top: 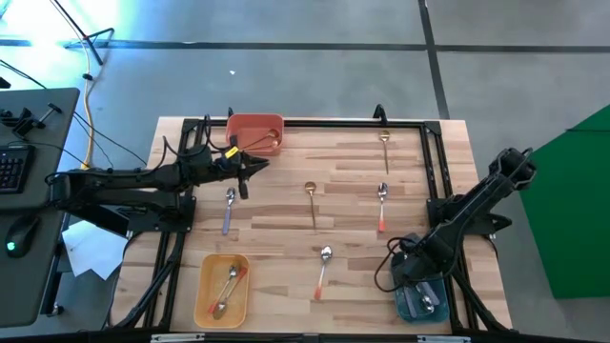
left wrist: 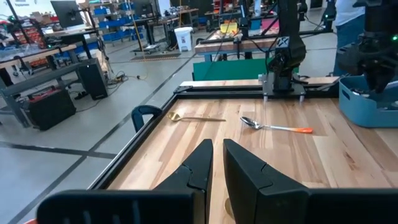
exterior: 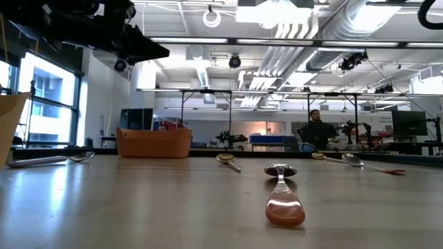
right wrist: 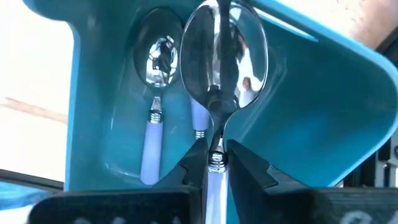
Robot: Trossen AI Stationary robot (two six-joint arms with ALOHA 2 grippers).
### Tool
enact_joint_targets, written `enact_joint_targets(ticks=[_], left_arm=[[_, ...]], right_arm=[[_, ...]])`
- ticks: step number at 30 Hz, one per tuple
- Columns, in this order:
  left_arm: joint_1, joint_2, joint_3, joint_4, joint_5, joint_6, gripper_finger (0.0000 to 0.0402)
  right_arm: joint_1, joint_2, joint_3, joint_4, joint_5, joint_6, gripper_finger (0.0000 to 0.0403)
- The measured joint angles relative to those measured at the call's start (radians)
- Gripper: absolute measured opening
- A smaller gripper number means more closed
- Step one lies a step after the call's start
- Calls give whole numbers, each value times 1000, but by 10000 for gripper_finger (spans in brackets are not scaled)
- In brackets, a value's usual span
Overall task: Sort silverware by color (type)
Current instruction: Put the top purple spoon into the green bin, then put the top orange spoon into the yellow bin
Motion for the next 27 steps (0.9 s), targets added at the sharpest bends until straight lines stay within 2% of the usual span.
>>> enact_joint_targets(ticks=[6,10,16,19,22,24,27], left_arm=[[0,-113,0,-94,0,-1,30],[-11,-178,0,-167,-1,-17,30],[-53,-194,0,-190,0,-20,30],[-69,-193,0,-190,-1,-19,30],[-74,-193,0,-187,-6,-19,30],[-74,-193,0,-186,-8,-19,30],[-74,-193,0,-194,-8,-24,30]], right_arm=[[0,0,51,-60,1,-80,50],[-8,0,124,-167,16,-132,87],[-33,0,250,-325,74,-196,142],[-62,0,308,-389,147,-261,148],[-115,0,358,-429,273,-325,149],[-166,0,375,-447,361,-368,149],[-267,0,366,-447,427,-474,149]])
